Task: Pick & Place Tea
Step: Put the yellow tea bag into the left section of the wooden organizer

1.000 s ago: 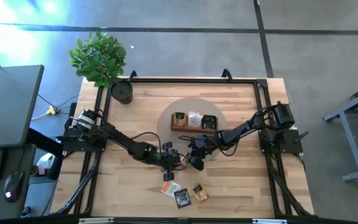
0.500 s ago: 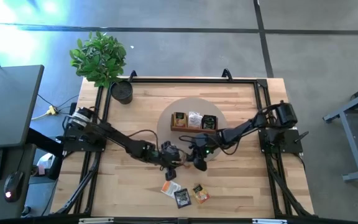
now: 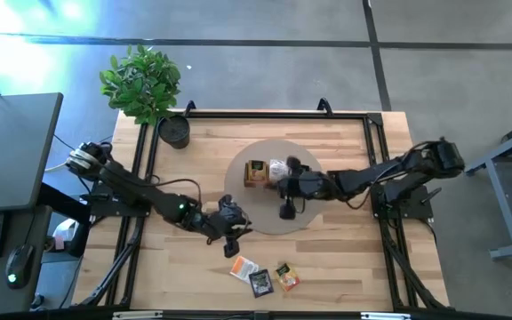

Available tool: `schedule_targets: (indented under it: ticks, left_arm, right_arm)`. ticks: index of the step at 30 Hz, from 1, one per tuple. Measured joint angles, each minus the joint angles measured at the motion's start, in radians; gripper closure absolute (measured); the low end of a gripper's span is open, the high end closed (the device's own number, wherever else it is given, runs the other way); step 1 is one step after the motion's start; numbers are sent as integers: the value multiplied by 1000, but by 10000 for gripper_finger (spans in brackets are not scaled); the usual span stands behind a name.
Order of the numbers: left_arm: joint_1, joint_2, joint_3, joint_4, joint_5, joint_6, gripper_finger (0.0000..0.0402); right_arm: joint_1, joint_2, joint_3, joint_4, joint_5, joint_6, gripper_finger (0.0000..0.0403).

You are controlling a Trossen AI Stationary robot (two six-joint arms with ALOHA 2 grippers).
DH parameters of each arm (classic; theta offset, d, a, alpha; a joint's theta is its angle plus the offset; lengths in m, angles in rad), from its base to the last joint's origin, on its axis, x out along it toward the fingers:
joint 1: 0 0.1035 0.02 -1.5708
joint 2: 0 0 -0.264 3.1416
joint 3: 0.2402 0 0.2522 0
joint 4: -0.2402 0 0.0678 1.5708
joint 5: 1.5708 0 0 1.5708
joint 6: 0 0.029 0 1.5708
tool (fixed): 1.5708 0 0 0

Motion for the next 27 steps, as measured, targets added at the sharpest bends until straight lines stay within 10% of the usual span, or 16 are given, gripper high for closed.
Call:
schedule_targets:
  ticks: [3, 16, 27]
  left_arm:
    - [-2, 0, 0, -4, -30, 19, 299]
    - [40, 56, 0, -57, -25, -9, 299]
    - [41, 58, 0, -72, -3, -9, 299]
  right_arm:
    - [-47, 19, 8, 52, 83, -160, 398]
    - [-275, 279, 338, -463, -229, -188, 397]
    - [-310, 356, 383, -459, -256, -362, 384]
